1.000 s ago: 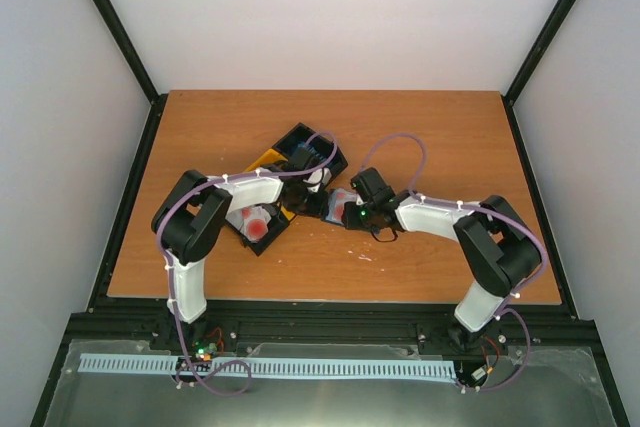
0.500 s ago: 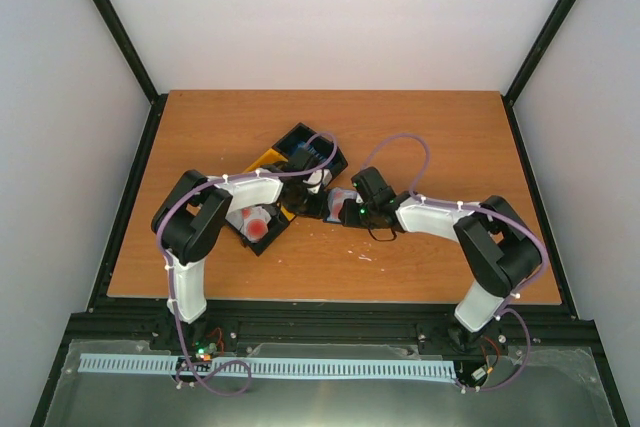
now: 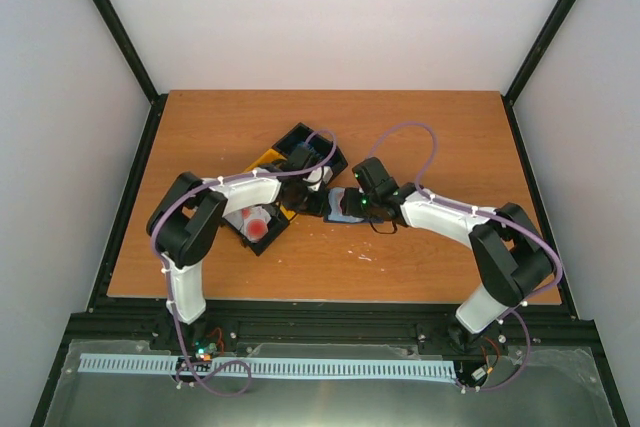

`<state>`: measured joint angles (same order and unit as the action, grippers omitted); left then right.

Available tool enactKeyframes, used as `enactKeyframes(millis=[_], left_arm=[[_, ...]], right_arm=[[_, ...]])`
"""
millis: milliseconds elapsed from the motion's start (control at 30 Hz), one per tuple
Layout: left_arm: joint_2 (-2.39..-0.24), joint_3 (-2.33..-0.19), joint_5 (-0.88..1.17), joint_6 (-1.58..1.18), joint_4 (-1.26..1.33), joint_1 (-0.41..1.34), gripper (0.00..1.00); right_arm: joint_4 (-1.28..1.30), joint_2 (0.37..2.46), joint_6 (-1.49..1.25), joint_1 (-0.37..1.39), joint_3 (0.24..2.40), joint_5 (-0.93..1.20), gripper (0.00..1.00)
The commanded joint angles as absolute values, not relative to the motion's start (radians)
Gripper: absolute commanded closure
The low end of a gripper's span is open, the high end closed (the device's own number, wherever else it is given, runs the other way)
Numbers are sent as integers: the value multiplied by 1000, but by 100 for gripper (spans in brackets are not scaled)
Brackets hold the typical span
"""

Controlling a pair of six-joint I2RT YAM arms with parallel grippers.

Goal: Put the credit cards into the card holder
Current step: Insert the credit card into the card holder.

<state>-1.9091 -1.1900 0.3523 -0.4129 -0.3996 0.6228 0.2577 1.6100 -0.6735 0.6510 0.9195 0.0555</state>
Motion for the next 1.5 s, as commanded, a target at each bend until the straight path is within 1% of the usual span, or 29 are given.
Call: enactKeyframes(millis=[0,200,367,433,533,633,1000,1200,1333,1467], left_arm=[[-1861,-1203,367,-406,-405,621,80],[-1855,-1211,359,-414,-412,621,79],[-1855,-1217,353,-413,-419,621,79],[-1856,-1223,351,-411,-422,621,79],[-1860,-1225,350,-410,-423,621,79],[-1862,-1223,351,-408,-422,621,79],[-1879,-1220,349,-407,-422,621,79],[-1895,-1217,363,-403,-419,620,79],[-1905,-1212,365,-401,-417,621,81],[-1909,-1201,367,-403,-412,621,83]], right_arm=[[323,1595,-705,646,965,-2,48],[365,1655,-694,644,993,34,44],[407,1696,-683,645,1008,44,44],[407,1703,-680,645,1012,43,46],[397,1715,-670,644,1017,56,52],[387,1732,-660,645,1022,59,54],[405,1771,-671,644,1039,-6,47],[369,1791,-672,644,1032,57,48],[318,1792,-687,644,1014,116,49],[283,1778,-695,642,1000,124,49]])
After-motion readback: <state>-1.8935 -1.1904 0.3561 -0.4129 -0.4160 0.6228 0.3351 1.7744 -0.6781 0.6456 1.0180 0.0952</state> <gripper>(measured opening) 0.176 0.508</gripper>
